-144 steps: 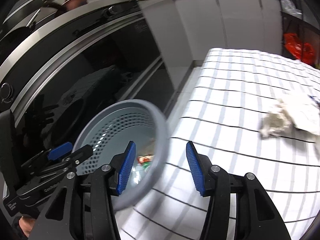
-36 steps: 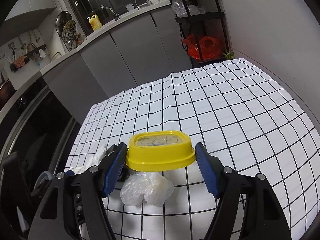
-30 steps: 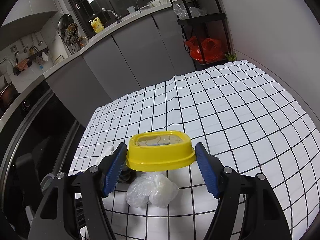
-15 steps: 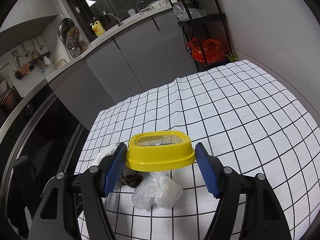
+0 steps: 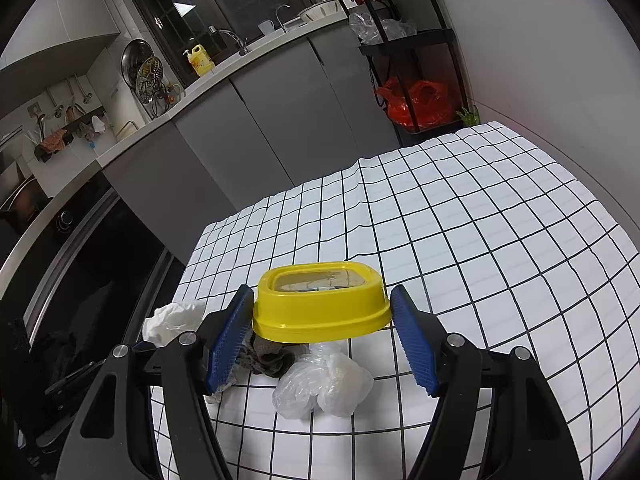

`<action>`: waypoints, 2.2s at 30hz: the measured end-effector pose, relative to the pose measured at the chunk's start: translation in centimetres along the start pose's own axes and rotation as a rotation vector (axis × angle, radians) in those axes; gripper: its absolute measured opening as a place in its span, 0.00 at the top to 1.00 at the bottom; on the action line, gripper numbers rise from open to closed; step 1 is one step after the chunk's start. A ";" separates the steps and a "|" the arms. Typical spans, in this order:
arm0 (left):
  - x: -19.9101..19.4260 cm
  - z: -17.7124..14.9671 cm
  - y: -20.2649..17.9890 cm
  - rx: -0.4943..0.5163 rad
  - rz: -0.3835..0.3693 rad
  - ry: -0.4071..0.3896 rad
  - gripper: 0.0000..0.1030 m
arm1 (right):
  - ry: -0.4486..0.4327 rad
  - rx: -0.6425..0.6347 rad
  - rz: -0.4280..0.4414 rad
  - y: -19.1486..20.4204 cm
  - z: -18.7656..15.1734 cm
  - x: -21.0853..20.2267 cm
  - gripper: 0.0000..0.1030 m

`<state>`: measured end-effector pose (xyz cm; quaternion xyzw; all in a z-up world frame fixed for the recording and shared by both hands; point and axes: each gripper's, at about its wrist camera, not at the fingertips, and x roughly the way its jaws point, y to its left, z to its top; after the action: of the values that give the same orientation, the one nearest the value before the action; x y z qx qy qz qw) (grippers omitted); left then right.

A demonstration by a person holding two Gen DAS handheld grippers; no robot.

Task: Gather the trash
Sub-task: 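Carry both items to the gray basket and open both tools to drop them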

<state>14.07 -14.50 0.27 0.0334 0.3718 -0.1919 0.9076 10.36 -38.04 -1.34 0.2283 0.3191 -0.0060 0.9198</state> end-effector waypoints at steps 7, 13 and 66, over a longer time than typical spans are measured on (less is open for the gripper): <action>-3.3 -0.4 2.1 -0.013 0.032 -0.049 0.95 | -0.007 -0.022 0.032 1.9 0.0 -0.7 0.34; -5.9 -1.9 6.0 -0.035 0.119 -0.064 0.95 | 0.026 -0.095 0.085 6.5 -1.2 -0.1 0.34; -13.6 -13.6 29.1 -0.386 0.477 0.099 0.87 | 0.423 -0.477 0.418 34.2 -17.2 10.3 0.28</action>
<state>7.12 19.59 -2.53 -0.0441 0.4271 0.1026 0.8973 13.84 1.29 -5.07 0.0641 0.4408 0.3034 0.8423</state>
